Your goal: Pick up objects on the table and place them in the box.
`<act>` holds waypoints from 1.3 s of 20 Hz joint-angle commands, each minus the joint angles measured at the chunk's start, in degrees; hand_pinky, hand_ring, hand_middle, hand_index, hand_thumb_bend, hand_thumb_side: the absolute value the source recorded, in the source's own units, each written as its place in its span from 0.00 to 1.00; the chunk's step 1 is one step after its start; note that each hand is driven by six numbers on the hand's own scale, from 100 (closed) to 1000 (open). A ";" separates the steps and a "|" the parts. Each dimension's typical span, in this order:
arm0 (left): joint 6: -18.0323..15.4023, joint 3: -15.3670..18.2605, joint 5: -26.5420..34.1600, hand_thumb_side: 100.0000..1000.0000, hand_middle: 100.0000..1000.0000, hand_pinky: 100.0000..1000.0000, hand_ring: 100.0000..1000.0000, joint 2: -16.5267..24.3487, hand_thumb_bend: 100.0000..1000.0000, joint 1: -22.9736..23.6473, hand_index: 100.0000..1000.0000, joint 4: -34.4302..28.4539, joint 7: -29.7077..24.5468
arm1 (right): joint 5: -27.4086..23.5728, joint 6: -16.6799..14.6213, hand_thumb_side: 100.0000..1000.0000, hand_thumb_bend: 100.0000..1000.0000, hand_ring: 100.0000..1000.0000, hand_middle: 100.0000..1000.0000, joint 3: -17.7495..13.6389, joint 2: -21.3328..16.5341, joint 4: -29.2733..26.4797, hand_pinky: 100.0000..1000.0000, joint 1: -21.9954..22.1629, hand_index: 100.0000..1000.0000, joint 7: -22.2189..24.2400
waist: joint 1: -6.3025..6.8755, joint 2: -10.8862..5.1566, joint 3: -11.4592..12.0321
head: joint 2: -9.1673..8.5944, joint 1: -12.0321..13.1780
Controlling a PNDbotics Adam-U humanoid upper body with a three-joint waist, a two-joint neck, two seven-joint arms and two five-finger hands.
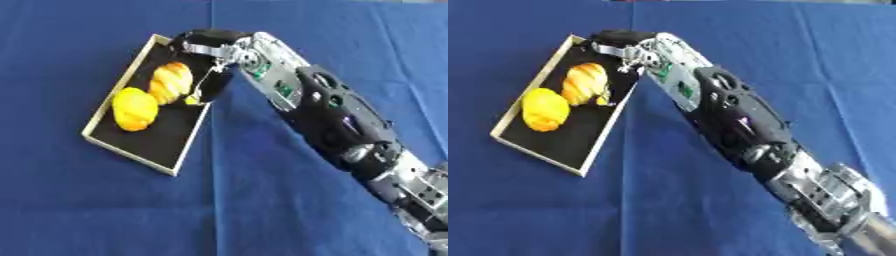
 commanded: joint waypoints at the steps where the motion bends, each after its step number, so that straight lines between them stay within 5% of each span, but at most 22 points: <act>1: 0.18 0.50 0.16 0.71 0.76 0.84 0.82 0.95 0.56 -0.08 0.82 -0.92 -0.03 | 0.55 -0.23 0.23 0.29 0.97 0.86 -1.13 -1.56 -3.38 0.93 -1.05 0.94 0.36 | 0.52 -1.37 -0.10 | -0.46 0.14; 8: 0.12 0.68 0.37 0.71 0.76 0.84 0.82 0.97 0.55 0.13 0.82 -0.92 0.10 | -1.02 3.57 0.24 0.29 0.94 0.84 -2.70 -5.47 -13.31 0.91 0.29 0.91 -1.56 | 0.52 -1.59 -0.39 | -0.42 0.45; 13: 0.12 0.83 0.17 0.71 0.76 0.84 0.82 1.09 0.55 0.33 0.82 -0.92 0.40 | -7.99 10.03 0.29 0.20 0.92 0.81 -5.48 -11.98 -28.63 0.90 4.43 0.87 -3.42 | 0.43 -1.72 -0.80 | -0.48 0.98; 14: 0.10 0.93 0.09 0.71 0.76 0.84 0.82 1.15 0.55 0.43 0.82 -0.92 0.47 | -9.56 10.95 0.34 0.08 0.91 0.80 -6.63 -13.64 -31.89 0.89 5.77 0.85 -4.20 | 0.52 -1.73 -1.07 | -0.49 1.34; 18: -0.11 1.30 -0.46 0.71 0.76 0.84 0.82 1.36 0.55 0.76 0.82 -0.92 0.91 | -18.69 14.84 0.51 0.00 0.87 0.79 -12.94 -21.49 -46.04 0.87 13.85 0.83 -11.10 | 0.94 -1.71 -1.77 | -0.75 2.37; 21: -0.32 1.59 -1.13 0.71 0.76 0.84 0.82 1.48 0.55 1.01 0.82 -0.92 1.33 | -25.70 12.22 0.63 0.00 0.87 0.80 -18.07 -24.98 -47.71 0.87 19.06 0.84 -21.66 | 1.35 -1.65 -2.60 | -0.95 3.38; 26: -0.36 1.60 -1.83 0.71 0.76 0.84 0.82 1.43 0.55 1.15 0.82 -0.92 1.66 | -32.17 5.90 0.66 0.00 0.88 0.84 -23.03 -27.80 -47.92 0.87 28.18 0.85 -33.86 | 1.84 -1.41 -3.50 | -1.37 4.30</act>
